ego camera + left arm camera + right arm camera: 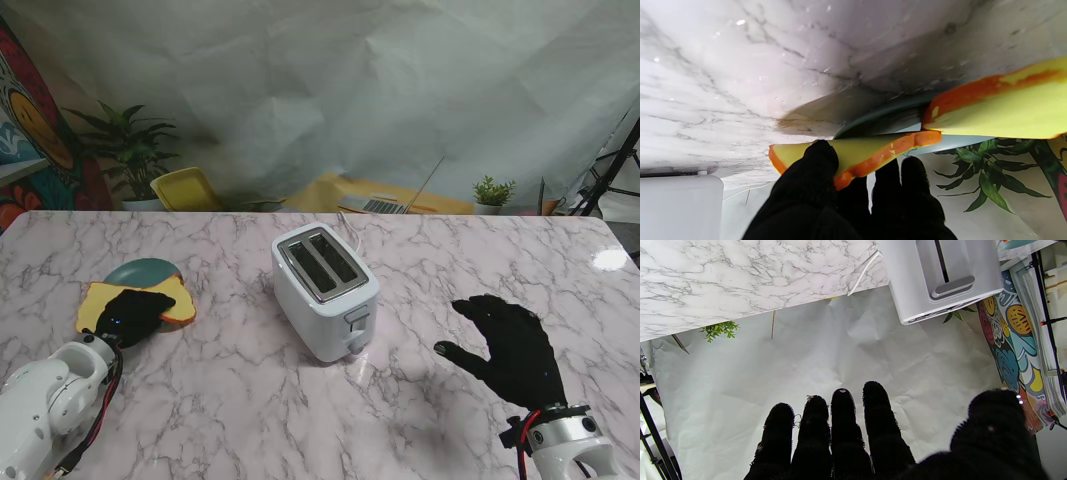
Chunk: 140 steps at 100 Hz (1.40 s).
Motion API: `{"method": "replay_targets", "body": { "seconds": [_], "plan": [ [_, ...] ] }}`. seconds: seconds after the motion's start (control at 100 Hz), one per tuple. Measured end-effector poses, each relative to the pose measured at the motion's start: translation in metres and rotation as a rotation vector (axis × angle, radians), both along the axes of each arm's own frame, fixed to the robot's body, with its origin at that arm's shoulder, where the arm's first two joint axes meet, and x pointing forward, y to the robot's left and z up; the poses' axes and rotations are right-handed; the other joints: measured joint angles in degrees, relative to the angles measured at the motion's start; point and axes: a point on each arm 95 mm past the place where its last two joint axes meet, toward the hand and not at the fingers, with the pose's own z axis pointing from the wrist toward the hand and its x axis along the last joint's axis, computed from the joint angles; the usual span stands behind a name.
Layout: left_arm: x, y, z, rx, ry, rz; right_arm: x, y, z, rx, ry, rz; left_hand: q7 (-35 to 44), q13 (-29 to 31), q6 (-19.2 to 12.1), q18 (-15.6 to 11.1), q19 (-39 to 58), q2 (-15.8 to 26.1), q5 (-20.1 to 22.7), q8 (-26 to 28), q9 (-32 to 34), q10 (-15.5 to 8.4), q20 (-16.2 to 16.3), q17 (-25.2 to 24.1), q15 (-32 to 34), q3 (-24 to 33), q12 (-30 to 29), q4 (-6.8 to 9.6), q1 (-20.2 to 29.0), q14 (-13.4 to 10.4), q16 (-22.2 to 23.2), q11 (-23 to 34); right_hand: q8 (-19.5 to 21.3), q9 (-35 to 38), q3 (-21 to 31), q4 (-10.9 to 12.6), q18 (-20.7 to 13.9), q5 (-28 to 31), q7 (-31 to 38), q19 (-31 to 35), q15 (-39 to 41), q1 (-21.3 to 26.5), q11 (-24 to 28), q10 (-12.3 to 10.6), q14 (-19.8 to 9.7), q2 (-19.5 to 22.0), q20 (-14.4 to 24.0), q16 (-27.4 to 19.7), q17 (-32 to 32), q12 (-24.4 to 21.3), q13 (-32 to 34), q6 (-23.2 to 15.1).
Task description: Toast the toast slices
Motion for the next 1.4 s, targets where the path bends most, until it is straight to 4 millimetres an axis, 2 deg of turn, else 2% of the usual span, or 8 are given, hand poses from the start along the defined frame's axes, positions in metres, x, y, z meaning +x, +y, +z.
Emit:
{"method": "replay_targets", "body": {
  "seconds": [0.23, 0.34, 0.55, 0.85, 0.93, 1.05, 1.16, 1.4],
  "plan": [
    [0.000, 0.001, 0.003, -0.020, -0.020, 0.005, 0.000, 0.000, 0.000, 0.000, 0.001, -0.002, 4.77, 1.83, -1.98, -0.06, 0.65, 0.75, 1.45, -0.01, 3.02, -1.23, 0.21, 1.20, 0.05, -1.07, 0.00, -0.08, 0.01, -0.16, 0.01, 0.71, -0.03, 0.06, -0.03, 0.00, 0.00, 0.00, 0.00, 0.00, 0.00, 0.44, 0.00, 0.00, 0.01, 0.00, 0.01, 0.00, 0.00, 0.00, 0.01, 0.00],
    [0.000, 0.002, 0.006, -0.040, -0.046, 0.009, 0.000, 0.000, -0.001, 0.000, 0.001, -0.003, 8.93, 2.76, -3.99, -0.06, 1.12, 1.31, 2.97, 0.70, 3.75, -1.99, 0.67, 1.82, 0.09, -2.93, 0.04, -0.09, 0.03, -0.20, 0.01, 1.57, -0.04, 0.07, -0.04, 0.00, 0.00, 0.00, 0.00, 0.00, 0.00, 0.44, 0.00, 0.00, 0.01, 0.00, 0.02, 0.00, 0.01, 0.00, 0.01, 0.00],
    [0.000, 0.002, 0.010, -0.083, -0.102, 0.028, 0.001, 0.000, -0.001, 0.001, 0.001, -0.003, 15.83, 4.15, -5.72, -0.06, 1.96, 1.42, 3.57, 2.43, 5.66, -2.10, 0.71, 3.01, 1.18, -3.02, 0.90, -0.10, 0.03, -0.21, 0.01, 2.49, -0.66, 0.09, -0.05, 0.00, 0.00, 0.00, 0.00, 0.00, 0.00, 0.44, 0.00, 0.00, 0.01, 0.00, 0.03, 0.00, 0.02, 0.00, 0.01, 0.00],
    [0.004, 0.003, 0.020, -0.167, -0.185, 0.069, 0.001, 0.000, -0.001, 0.002, -0.004, -0.005, 24.97, 9.49, -6.34, 0.69, 3.98, 1.42, 3.34, 8.55, 10.64, -2.77, 1.42, 7.73, 3.58, -2.66, 5.64, -0.64, 0.03, -0.22, 0.19, 3.74, -0.72, 0.09, -0.05, 0.00, 0.00, 0.00, 0.00, 0.00, 0.00, 0.44, -0.01, 0.00, 0.01, 0.00, 0.03, 0.00, 0.03, 0.00, 0.02, 0.00],
    [0.006, 0.004, 0.022, -0.194, -0.206, 0.100, 0.001, 0.000, -0.001, 0.002, -0.004, -0.005, 26.15, 11.42, -6.34, 1.00, 4.98, 1.42, 2.53, 10.97, 11.51, -2.97, 1.51, 9.41, 4.95, -1.36, 6.73, -1.16, 0.03, -0.20, 1.59, 4.89, -0.73, 0.09, -0.05, 0.00, 0.00, 0.00, 0.00, 0.00, 0.00, 0.44, -0.01, 0.00, 0.01, 0.00, 0.03, 0.00, 0.09, 0.00, 0.02, 0.00],
    [0.012, 0.007, 0.022, -0.231, -0.237, 0.171, 0.001, 0.000, -0.001, 0.002, -0.004, -0.005, 26.58, 13.72, -5.82, 3.35, 10.24, 1.39, 1.90, 17.56, 13.60, -0.52, 3.70, 10.48, 9.63, 1.25, 10.48, -2.91, -0.02, 1.63, 9.37, 10.24, -0.74, 0.09, -0.05, 0.00, 0.00, 0.00, 0.00, 0.00, 0.00, 0.44, -0.01, 0.00, 0.01, 0.00, 0.04, 0.00, 0.12, 0.00, 0.02, 0.00],
    [0.016, 0.007, 0.022, -0.266, -0.261, 0.206, 0.001, 0.000, 0.000, 0.003, -0.006, -0.005, 26.58, 14.39, -5.78, 3.81, 12.13, 1.36, 1.90, 20.59, 13.64, -0.34, 4.45, 10.56, 10.90, 1.57, 13.32, -2.94, -0.08, 2.00, 13.45, 12.11, -0.75, 0.09, -0.05, 0.00, 0.00, 0.00, 0.00, 0.00, 0.00, 0.45, -0.01, 0.00, 0.01, 0.00, 0.04, 0.00, 0.12, 0.00, 0.02, 0.00],
    [0.021, 0.004, 0.028, -0.353, -0.342, 0.270, 0.000, 0.000, -0.001, 0.003, -0.004, -0.004, 26.59, 16.06, -5.78, 3.83, 14.13, 1.26, 1.91, 22.70, 15.74, -0.10, 5.10, 11.29, 12.02, 1.58, 14.62, -2.96, -0.10, 2.03, 15.69, 12.78, -1.24, 0.09, -0.05, 0.00, 0.00, 0.00, 0.00, 0.00, 0.00, 0.45, -0.01, 0.00, 0.01, 0.00, 0.04, 0.00, 0.13, 0.00, 0.02, 0.00]
  ]
}}
